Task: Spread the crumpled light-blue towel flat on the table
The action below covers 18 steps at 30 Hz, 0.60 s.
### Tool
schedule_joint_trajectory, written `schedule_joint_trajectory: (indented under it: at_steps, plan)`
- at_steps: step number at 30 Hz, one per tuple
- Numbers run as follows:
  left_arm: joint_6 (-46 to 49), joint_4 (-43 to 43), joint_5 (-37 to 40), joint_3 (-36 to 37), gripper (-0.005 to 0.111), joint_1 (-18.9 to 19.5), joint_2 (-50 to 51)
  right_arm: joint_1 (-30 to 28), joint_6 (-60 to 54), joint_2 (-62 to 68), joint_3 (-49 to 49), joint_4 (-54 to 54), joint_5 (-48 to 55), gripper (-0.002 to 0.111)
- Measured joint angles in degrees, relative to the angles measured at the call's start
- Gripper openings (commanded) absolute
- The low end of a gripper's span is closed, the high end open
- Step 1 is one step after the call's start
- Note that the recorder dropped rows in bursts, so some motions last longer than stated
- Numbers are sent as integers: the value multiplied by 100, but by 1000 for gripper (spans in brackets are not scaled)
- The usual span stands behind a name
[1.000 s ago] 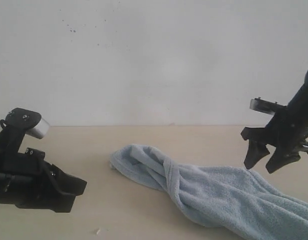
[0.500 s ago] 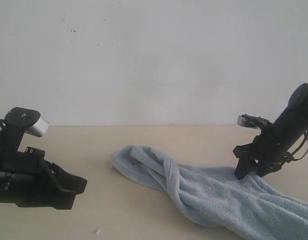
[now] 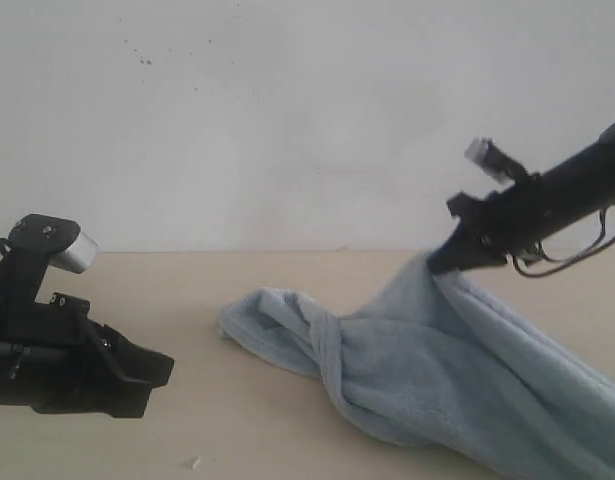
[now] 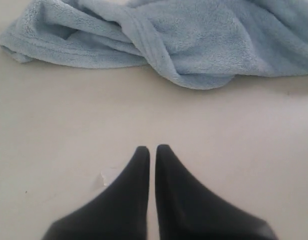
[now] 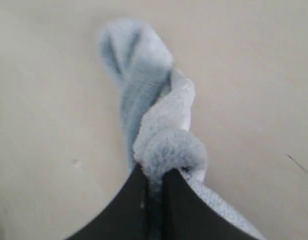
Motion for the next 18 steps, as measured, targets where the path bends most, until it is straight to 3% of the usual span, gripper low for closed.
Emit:
schedule_joint_trajectory:
  at_steps: [3, 8, 18]
  plan:
    - [143, 0, -47, 0, 4, 0, -25, 352, 49, -610, 143, -90, -42, 0]
    - [181, 748, -340, 0, 4, 0, -502, 1678, 366, -1316, 820, -1097, -2, 0]
    - [-2808, 3831, -602, 202, 4, 0, -1986, 4612, 1065, -1578, 2253, -3214, 56, 0]
